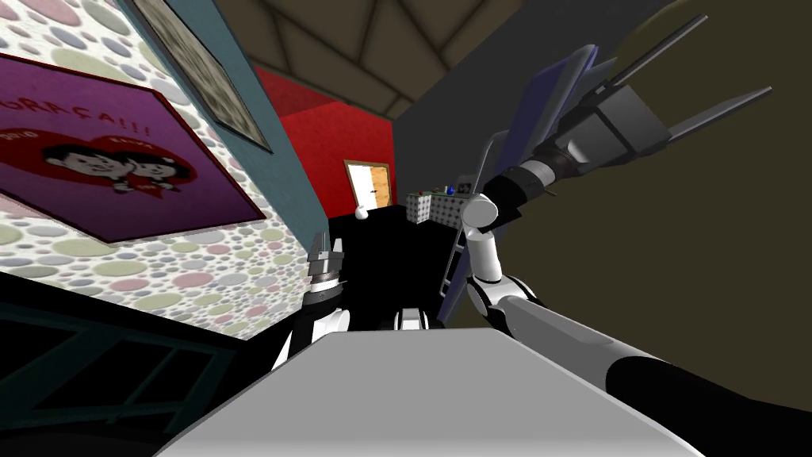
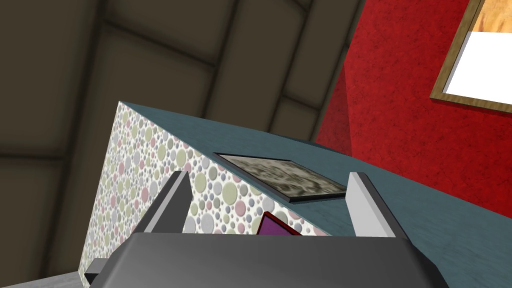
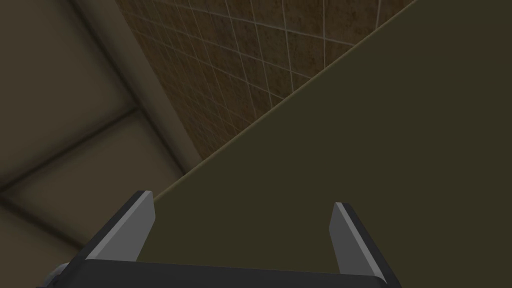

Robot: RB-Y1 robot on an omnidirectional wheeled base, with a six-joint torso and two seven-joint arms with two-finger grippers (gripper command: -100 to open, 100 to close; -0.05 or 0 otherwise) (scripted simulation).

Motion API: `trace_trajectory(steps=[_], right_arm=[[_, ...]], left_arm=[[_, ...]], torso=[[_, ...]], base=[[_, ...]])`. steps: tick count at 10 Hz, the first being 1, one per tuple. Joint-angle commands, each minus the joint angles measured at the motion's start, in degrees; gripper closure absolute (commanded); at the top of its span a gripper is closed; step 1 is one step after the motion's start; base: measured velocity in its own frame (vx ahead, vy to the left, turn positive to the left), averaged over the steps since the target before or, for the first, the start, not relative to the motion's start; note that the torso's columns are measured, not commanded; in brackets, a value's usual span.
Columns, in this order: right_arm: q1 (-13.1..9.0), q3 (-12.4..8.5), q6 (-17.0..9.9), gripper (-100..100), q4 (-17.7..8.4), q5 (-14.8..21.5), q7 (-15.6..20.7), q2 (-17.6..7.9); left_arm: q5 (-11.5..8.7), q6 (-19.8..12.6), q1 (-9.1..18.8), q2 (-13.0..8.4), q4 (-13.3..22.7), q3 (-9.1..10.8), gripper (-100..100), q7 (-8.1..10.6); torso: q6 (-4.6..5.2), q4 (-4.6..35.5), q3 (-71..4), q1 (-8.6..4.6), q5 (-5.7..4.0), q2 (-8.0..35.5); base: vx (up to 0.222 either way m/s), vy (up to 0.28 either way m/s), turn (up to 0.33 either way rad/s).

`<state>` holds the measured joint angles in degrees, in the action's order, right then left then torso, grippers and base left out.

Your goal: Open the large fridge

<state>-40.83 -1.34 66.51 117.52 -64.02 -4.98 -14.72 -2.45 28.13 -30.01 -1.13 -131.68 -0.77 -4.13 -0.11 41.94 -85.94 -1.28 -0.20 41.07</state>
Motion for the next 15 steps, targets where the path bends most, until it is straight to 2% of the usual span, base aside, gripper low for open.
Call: trace_trajectory(steps=[1, 7, 8, 15], right_arm=[[-0.94, -0.19, -0.81, -100, -0.5, -1.68, -0.35, -0.2], [-0.94, -0.19, -0.81, -100, -0.5, -1.68, -0.35, -0.2], [-1.8, 0.01, 0.85, -100, 0.24, -2.85, 0.21, 0.51], [-6.09, 0.24, 3.72, -100, 1.78, -9.84, 2.05, 2.45]], left_arm=[[0.0, 0.0, -0.01, 0.0, 0.0, 0.0, 0, 0.0], [0.0, 0.0, -0.01, 0.0, 0.0, 0.0, 0, 0.0], [0.0, 0.0, -0.01, 0.0, 0.0, 0.0, 0, 0.0], [0.0, 0.0, -0.01, 0.0, 0.0, 0.0, 0, 0.0]], torso=[[0.08, 0.01, -0.02, -0.06, -0.06, -0.06], [-0.05, -0.06, 0.02, -0.06, -0.08, -0.03], [-0.04, -0.04, 0.0, -0.07, -0.07, -0.03], [-0.28, -0.5, -0.2, -0.01, -0.31, -0.58]], base=[[0.013, 0.015, -0.046], [0.0, 0.0, 0.002], [-0.017, 0.015, 0.047], [-0.005, -0.009, 0.067]])
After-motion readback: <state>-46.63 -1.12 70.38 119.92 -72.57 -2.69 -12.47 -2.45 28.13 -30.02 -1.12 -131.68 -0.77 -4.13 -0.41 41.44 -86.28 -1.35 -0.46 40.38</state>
